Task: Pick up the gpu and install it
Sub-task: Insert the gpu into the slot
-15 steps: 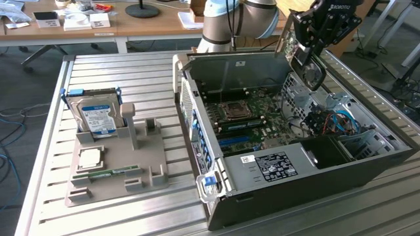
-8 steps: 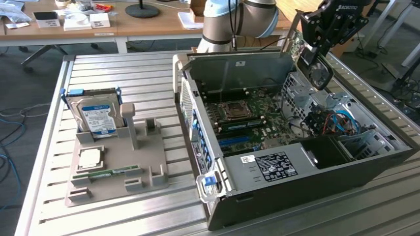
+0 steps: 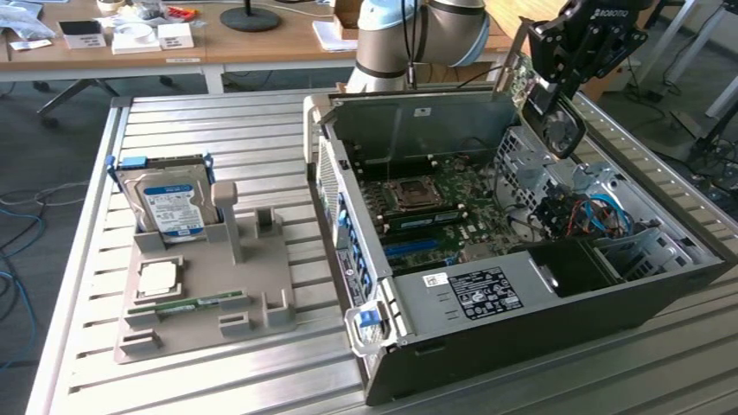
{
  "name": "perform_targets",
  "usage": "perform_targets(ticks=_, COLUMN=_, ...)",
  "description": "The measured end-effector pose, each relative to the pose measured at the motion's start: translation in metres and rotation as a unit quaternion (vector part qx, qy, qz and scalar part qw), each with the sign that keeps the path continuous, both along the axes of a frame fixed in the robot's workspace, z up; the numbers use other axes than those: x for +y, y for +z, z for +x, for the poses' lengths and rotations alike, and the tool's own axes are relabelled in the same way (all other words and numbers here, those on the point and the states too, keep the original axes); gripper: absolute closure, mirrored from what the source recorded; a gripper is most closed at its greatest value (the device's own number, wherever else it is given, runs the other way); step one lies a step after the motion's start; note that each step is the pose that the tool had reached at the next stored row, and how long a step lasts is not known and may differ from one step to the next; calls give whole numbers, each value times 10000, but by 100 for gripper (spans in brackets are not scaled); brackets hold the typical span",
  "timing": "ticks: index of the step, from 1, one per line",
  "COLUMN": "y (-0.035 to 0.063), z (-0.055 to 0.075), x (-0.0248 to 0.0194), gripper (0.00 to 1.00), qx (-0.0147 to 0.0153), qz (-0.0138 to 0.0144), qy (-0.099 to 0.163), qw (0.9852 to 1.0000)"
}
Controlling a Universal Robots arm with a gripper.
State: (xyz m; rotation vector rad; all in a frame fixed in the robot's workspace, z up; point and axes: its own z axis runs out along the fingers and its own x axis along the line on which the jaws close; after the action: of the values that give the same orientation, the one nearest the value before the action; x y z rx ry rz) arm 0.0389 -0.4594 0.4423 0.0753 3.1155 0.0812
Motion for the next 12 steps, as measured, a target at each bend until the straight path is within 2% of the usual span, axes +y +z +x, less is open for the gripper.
perform_targets(ticks=7, y=0, z=-1, x=0, gripper=73, qx=0, qz=3, qy=48, qw=10000)
perform_targets(ticks=12, y=-1, z=-2, x=0, gripper=73, qx=0, qz=3, qy=393, qw=9992)
